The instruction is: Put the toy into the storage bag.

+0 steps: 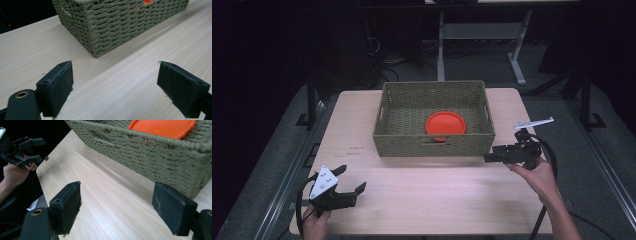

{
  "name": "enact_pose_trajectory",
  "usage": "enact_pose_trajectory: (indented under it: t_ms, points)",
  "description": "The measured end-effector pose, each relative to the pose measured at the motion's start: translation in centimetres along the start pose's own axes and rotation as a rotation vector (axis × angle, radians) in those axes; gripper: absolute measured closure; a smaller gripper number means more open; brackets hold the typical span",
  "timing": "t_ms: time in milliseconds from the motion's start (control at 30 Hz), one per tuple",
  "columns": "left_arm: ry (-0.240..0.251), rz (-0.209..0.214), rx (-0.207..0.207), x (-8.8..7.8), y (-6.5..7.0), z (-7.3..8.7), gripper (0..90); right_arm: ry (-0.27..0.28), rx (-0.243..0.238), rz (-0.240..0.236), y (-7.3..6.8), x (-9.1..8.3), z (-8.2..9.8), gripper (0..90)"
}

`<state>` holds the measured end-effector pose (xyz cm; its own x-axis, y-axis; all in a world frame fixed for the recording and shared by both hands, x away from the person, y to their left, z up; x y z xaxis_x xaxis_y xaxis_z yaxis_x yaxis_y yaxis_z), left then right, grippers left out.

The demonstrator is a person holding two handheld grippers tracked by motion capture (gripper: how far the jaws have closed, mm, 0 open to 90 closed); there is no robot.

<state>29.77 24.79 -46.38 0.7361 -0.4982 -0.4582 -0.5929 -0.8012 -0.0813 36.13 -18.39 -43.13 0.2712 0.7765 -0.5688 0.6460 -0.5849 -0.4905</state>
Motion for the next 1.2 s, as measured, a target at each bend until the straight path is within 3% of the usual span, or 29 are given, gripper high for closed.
enact_pose_trajectory:
  t_ms: [1200]
  points:
    - [-0.011,0.003,0.006,0.0,0.1,0.1,12.9,0.026,0.095,0.012,2.2,-1.4,5.1,22.8]
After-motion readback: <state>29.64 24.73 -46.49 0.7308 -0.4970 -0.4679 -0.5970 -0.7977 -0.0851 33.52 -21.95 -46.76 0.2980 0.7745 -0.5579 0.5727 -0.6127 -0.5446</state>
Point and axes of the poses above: each handheld gripper's, and its own axes: x roughly forward along the jaws, z roughly out of its underside, y roughly to its right, the point moved 9 cm from there along x, roughly forward along the jaws, and after that the axes turned 2 degrees about -x, right-handed, at the moved point
